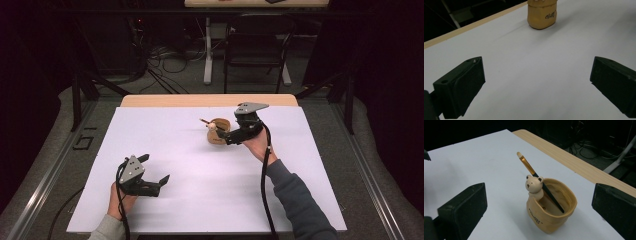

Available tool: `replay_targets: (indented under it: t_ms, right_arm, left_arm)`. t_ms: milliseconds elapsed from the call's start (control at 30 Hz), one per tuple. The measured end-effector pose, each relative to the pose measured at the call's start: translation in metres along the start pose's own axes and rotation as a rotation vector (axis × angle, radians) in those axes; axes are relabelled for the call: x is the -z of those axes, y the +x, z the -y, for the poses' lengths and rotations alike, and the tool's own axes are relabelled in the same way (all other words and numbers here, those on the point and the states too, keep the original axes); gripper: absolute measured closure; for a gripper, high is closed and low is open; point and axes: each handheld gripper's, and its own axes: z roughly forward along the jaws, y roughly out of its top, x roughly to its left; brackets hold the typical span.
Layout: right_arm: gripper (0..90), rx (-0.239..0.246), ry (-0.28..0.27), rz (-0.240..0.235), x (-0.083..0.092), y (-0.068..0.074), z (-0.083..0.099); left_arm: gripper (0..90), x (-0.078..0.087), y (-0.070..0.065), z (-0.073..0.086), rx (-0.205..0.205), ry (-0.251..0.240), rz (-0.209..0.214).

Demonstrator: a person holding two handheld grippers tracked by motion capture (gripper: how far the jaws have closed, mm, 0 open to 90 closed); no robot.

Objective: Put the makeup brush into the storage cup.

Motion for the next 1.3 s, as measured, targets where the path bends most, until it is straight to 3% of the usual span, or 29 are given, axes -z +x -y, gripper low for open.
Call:
replay_targets:
  t_ms: [133, 600, 967, 1300]
  right_arm:
    - [0.0, 0.026, -0.02, 0.024, 0.005, 0.005, 0.004]
    - [0.0, 0.023, -0.07, 0.028, 0.029, 0.023, 0.022]
    - [0.0, 0.035, -0.1, 0.033, 0.044, 0.032, 0.032]
    - [0.0, 0.069, -0.153, 0.101, 0.062, 0.047, 0.045]
  left_arm:
    - [0.0, 0.0, 0.0, -0.001, -0.004, -0.002, -0.005]
    - [0.0, 0.001, 0.002, 0.0, 0.021, -0.005, -0.016]
    - [0.0, -0.001, 0.001, -0.001, 0.01, -0.011, -0.01]
    - [0.0, 0.005, -0.001, 0.0, 0.008, -0.029, -0.008]
